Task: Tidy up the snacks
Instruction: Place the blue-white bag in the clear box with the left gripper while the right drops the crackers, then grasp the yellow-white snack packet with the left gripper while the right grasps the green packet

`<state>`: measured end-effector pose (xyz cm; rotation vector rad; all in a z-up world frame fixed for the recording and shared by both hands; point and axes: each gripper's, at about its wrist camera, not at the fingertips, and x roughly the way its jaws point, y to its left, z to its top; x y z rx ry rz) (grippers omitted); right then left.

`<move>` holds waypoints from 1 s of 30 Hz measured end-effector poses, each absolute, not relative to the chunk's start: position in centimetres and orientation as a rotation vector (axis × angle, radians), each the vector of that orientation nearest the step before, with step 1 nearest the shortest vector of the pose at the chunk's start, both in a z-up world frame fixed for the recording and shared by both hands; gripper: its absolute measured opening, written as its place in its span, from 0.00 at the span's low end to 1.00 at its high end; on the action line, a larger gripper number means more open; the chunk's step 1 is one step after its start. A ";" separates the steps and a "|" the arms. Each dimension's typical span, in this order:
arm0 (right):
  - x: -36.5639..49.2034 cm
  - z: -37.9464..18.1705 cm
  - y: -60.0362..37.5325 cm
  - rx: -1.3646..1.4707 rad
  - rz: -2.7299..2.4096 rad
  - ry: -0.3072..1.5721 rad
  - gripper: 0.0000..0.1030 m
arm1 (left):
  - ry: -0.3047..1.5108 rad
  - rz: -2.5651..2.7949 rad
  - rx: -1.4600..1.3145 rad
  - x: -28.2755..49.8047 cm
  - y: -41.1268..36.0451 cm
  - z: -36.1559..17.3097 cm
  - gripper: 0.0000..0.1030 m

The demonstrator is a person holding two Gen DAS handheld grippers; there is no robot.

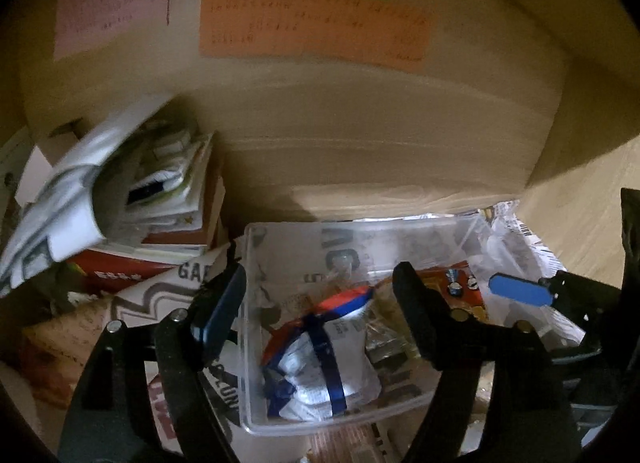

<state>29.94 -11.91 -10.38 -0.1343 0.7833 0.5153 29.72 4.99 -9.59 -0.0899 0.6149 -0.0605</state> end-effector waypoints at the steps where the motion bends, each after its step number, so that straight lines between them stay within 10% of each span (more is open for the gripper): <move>1: 29.7 -10.1 -12.2 -0.133 0.516 0.774 0.56 | 0.608 -0.061 -0.087 29.3 5.1 -9.5 0.73; 30: 19.8 -9.7 -19.2 -0.073 0.453 0.697 0.58 | 0.675 0.000 -0.073 15.9 9.6 -14.4 0.82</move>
